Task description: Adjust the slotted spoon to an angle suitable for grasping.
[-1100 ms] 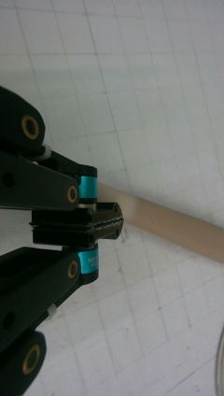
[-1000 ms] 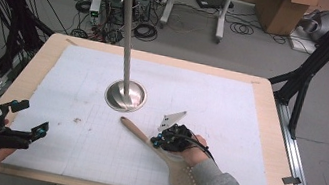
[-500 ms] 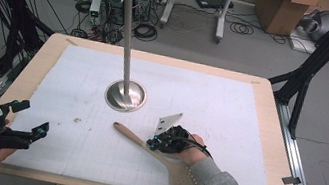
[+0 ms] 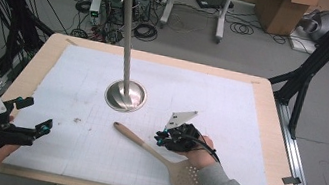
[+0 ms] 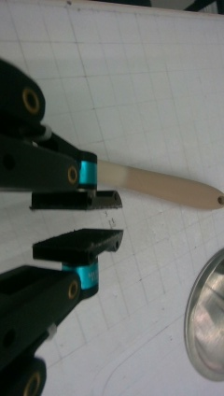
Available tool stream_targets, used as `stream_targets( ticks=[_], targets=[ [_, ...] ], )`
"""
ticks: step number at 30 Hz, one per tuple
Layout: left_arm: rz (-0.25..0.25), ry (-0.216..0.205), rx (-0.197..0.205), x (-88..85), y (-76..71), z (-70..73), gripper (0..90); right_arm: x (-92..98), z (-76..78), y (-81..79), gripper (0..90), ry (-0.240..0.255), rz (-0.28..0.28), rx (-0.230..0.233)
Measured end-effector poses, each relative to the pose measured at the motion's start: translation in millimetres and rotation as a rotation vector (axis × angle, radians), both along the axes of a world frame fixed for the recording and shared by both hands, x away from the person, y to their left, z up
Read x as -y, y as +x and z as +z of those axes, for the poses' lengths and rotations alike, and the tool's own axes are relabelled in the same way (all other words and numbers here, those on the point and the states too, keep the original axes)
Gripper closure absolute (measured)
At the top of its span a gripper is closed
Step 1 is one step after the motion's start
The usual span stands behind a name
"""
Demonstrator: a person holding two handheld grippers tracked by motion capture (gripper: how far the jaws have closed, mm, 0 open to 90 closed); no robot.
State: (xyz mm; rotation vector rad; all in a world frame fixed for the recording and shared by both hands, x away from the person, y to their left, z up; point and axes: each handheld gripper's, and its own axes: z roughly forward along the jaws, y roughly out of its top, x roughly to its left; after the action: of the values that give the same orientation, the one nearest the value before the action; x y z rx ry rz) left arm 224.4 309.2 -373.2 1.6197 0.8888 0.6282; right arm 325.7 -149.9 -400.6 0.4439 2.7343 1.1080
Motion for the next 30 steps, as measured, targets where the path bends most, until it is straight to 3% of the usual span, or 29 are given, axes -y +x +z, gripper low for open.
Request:
stream_targets(
  ticks=[4, 7, 12, 18, 30],
  targets=[
    [-0.006, -0.011, 0.011, 1.7, 2.9, 3.1, 1.8, 1.7, 4.9, -9.2, 57.3, 0.009, -0.030, -0.014],
    [-0.012, -0.013, 0.014, 3.3, 5.4, 4.4, 1.8, 2.9, 7.4, -14.2, 37.3, 0.024, -0.059, -0.051],
    [-0.024, -0.018, 0.013, 7.9, 9.4, 4.3, 1.8, 5.2, 9.1, -23.8, 10.5, 0.035, -0.110, -0.062],
    [-0.030, -0.015, 0.008, 10.8, 11.7, 3.3, 1.8, 6.3, 7.3, -30.9, 12.0, 0.008, -0.074, -0.066],
    [-0.035, -0.014, 0.004, 12.0, 11.5, 2.3, 1.8, 2.9, 5.1, -32.1, 14.4, -0.028, -0.092, -0.095]
  ],
)
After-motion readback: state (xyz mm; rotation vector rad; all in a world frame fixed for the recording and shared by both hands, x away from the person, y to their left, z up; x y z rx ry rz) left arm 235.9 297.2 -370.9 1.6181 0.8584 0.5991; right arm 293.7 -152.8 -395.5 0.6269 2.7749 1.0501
